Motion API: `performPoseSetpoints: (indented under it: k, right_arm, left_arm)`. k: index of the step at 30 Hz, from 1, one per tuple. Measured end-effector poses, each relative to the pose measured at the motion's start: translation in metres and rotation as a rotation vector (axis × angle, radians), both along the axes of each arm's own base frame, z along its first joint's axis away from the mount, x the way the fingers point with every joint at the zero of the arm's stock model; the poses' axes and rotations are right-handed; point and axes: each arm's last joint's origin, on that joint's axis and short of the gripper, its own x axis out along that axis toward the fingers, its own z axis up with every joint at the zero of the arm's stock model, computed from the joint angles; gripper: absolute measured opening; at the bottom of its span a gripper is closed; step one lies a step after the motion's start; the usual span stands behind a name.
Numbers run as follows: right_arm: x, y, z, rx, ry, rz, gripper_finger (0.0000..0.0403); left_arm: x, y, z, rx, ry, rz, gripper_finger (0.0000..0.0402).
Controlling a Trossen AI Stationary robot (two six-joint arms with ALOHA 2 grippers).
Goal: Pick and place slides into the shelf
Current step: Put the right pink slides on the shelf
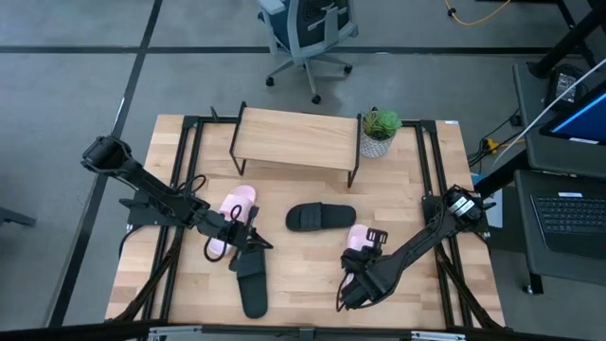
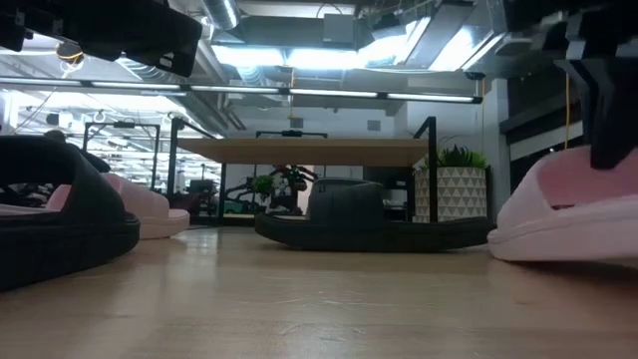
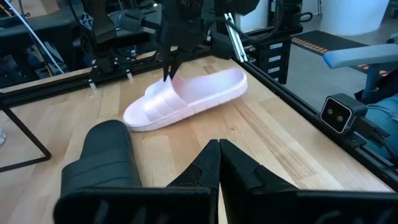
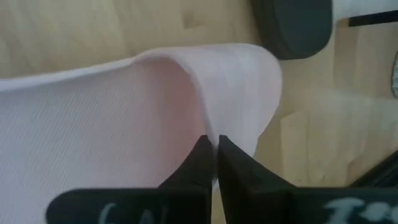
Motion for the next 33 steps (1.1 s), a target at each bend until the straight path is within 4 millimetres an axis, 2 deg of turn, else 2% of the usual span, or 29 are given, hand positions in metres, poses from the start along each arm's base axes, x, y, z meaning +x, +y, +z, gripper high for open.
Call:
performPoseSetpoints:
  k: [4, 11, 17, 26, 33]
  right_arm:
    - [0.004, 0.004, 0.015, 0.009, -0.028, 0.010, 0.0009]
    - [0.005, 0.012, 0.045, -0.098, -0.145, 0.081, 0.0008]
    - [0.007, 0.010, 0.055, -0.193, -0.203, 0.148, 0.0008]
    - [0.024, -0.018, 0.059, -0.309, -0.195, 0.167, 0.0008]
    - [0.032, -0.047, 0.078, -0.369, -0.229, 0.156, 0.0008]
  left_arm:
    - [0.000, 0.000, 0.000, 0.000, 0.000, 0.000, 0.0000]
    - [0.000, 0.000, 0.000, 0.000, 0.000, 0.000, 0.0000]
    - [0.000, 0.000, 0.000, 0.000, 0.000, 0.001, 0.0000]
    - [0.000, 0.000, 0.000, 0.000, 0.000, 0.001, 0.0000]
    - [0.000, 0.000, 0.000, -0.002, 0.000, 0.002, 0.0000]
